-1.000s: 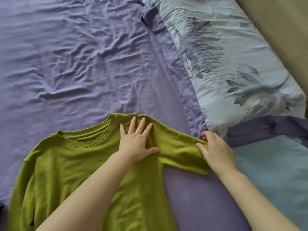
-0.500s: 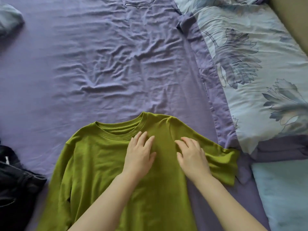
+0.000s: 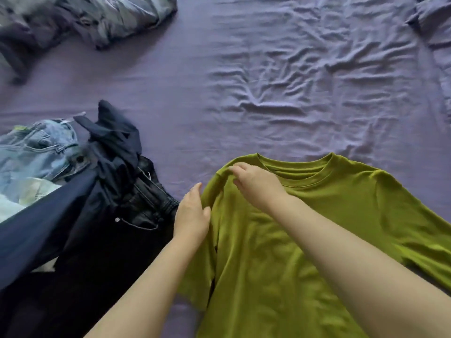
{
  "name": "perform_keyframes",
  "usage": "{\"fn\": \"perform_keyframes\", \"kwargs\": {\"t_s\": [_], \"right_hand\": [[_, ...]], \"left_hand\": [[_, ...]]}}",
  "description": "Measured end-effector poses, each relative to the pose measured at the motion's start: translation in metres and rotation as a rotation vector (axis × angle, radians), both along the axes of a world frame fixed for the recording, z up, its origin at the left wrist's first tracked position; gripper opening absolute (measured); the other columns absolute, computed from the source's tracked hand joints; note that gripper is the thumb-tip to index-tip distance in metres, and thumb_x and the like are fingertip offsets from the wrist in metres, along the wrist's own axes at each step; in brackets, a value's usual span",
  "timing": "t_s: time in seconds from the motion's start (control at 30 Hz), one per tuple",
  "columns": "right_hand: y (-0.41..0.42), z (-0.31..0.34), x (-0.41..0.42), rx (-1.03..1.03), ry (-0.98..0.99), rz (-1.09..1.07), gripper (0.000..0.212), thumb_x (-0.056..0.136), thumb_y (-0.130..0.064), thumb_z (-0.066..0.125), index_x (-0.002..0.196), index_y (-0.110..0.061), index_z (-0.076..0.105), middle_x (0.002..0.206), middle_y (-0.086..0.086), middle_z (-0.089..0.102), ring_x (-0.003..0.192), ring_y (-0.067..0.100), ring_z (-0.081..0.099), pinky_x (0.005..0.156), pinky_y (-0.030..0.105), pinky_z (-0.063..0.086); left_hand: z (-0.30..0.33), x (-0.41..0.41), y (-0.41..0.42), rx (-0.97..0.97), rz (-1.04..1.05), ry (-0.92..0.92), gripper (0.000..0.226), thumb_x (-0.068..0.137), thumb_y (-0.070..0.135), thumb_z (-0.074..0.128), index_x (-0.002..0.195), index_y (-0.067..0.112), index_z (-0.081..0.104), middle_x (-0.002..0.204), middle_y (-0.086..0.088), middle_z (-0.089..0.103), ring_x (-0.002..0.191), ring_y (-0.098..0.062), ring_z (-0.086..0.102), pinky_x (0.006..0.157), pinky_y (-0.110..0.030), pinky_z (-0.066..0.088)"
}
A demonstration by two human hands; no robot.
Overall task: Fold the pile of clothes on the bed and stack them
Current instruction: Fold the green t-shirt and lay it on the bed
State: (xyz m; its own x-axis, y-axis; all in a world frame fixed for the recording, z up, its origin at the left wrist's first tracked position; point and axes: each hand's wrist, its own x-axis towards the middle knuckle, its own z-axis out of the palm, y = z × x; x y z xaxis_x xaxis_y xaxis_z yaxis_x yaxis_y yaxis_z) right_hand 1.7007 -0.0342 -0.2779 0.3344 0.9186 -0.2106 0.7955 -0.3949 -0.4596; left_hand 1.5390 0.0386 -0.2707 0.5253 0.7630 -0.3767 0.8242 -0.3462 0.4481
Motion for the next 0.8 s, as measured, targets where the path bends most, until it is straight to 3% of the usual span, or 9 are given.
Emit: {"fn": "perform_keyframes", "kwargs": {"t_s": [0.1, 0.17, 0.23, 0.3, 0.37, 0.47, 0.6, 0.7, 0.8], "right_hand": [[0.042, -0.007, -0.014, -0.144, 0.000, 0.147, 0.057, 0.100, -0.014, 0.040, 0.150, -0.030, 0.020, 0.159, -0.007, 0.015, 0.126, 0.023, 0.049, 0.088, 0.035, 0.048], [0.056, -0.010, -0.022, -0.235, 0.004, 0.208, 0.061, 0.099, -0.018, 0.042, 0.152, -0.030, 0.013, 0.152, 0.004, 0.026, 0.117, 0.030, 0.054, 0.075, 0.035, 0.046], [0.058, -0.011, -0.024, -0.245, 0.035, 0.199, 0.050, 0.098, -0.021, 0.046, 0.146, -0.026, 0.033, 0.132, 0.010, 0.040, 0.105, 0.033, 0.056, 0.074, 0.035, 0.044], [0.056, -0.009, -0.017, -0.157, 0.131, 0.089, 0.026, 0.097, -0.022, 0.049, 0.120, -0.019, 0.061, 0.114, 0.008, 0.046, 0.095, 0.031, 0.059, 0.079, 0.034, 0.046], [0.051, -0.007, -0.010, -0.062, 0.264, -0.059, 0.018, 0.097, -0.017, 0.049, 0.102, -0.012, 0.066, 0.099, 0.003, 0.046, 0.072, 0.025, 0.062, 0.065, 0.025, 0.048], [0.045, 0.005, -0.006, -0.047, 0.493, -0.168, 0.017, 0.096, -0.003, 0.044, 0.097, -0.010, 0.060, 0.076, 0.004, 0.057, 0.039, 0.009, 0.052, 0.042, 0.014, 0.040], [0.043, 0.025, -0.024, -0.239, 0.720, 0.053, 0.049, 0.086, 0.003, 0.041, 0.125, -0.024, 0.053, 0.108, -0.011, 0.057, 0.041, 0.004, 0.053, 0.045, 0.016, 0.044], [0.049, 0.028, -0.035, -0.333, 0.639, 0.173, 0.040, 0.089, -0.004, 0.049, 0.123, -0.023, 0.059, 0.078, -0.007, 0.060, 0.043, 0.005, 0.053, 0.049, 0.016, 0.045], [0.054, 0.030, -0.029, -0.250, 0.529, 0.024, 0.015, 0.092, -0.009, 0.056, 0.103, -0.014, 0.064, 0.056, -0.003, 0.055, 0.040, 0.004, 0.054, 0.047, 0.018, 0.047]], "left_hand": [[-0.005, 0.005, 0.014, -0.055, -0.045, 0.145, 0.069, 0.089, 0.021, 0.062, 0.147, 0.016, 0.026, 0.134, -0.010, 0.048, 0.122, -0.029, 0.049, 0.096, -0.040, 0.043], [-0.004, 0.007, 0.022, -0.119, -0.068, 0.209, 0.044, 0.088, 0.026, 0.061, 0.128, 0.017, 0.043, 0.115, -0.006, 0.058, 0.109, -0.029, 0.056, 0.080, -0.037, 0.046], [0.001, 0.007, 0.026, -0.163, -0.126, 0.202, 0.015, 0.087, 0.030, 0.060, 0.090, 0.019, 0.052, 0.089, 0.000, 0.059, 0.094, -0.028, 0.057, 0.065, -0.033, 0.039], [0.006, 0.002, 0.023, -0.228, -0.130, 0.069, 0.027, 0.084, 0.032, 0.060, 0.069, 0.019, 0.042, 0.068, 0.005, 0.048, 0.075, -0.023, 0.051, 0.055, -0.032, 0.032], [0.009, -0.006, 0.017, -0.364, -0.046, -0.086, 0.024, 0.083, 0.031, 0.063, 0.076, 0.015, 0.047, 0.070, 0.003, 0.050, 0.069, -0.018, 0.048, 0.059, -0.035, 0.037], [0.013, -0.029, 0.014, -0.510, -0.037, -0.141, 0.016, 0.082, 0.026, 0.068, 0.090, 0.021, 0.055, 0.085, -0.005, 0.063, 0.072, -0.016, 0.057, 0.070, -0.035, 0.049], [0.018, -0.049, 0.021, -0.478, -0.062, -0.202, 0.010, 0.086, 0.018, 0.064, 0.094, 0.024, 0.067, 0.089, -0.001, 0.069, 0.081, -0.013, 0.061, 0.081, -0.036, 0.050], [0.026, -0.050, 0.032, -0.445, -0.074, -0.185, 0.015, 0.088, 0.023, 0.065, 0.102, 0.023, 0.069, 0.094, 0.001, 0.071, 0.087, -0.013, 0.064, 0.086, -0.039, 0.051], [0.033, -0.048, 0.041, -0.420, -0.064, -0.069, 0.021, 0.082, 0.030, 0.071, 0.100, 0.019, 0.066, 0.097, -0.002, 0.070, 0.091, -0.020, 0.065, 0.086, -0.040, 0.052]]}}
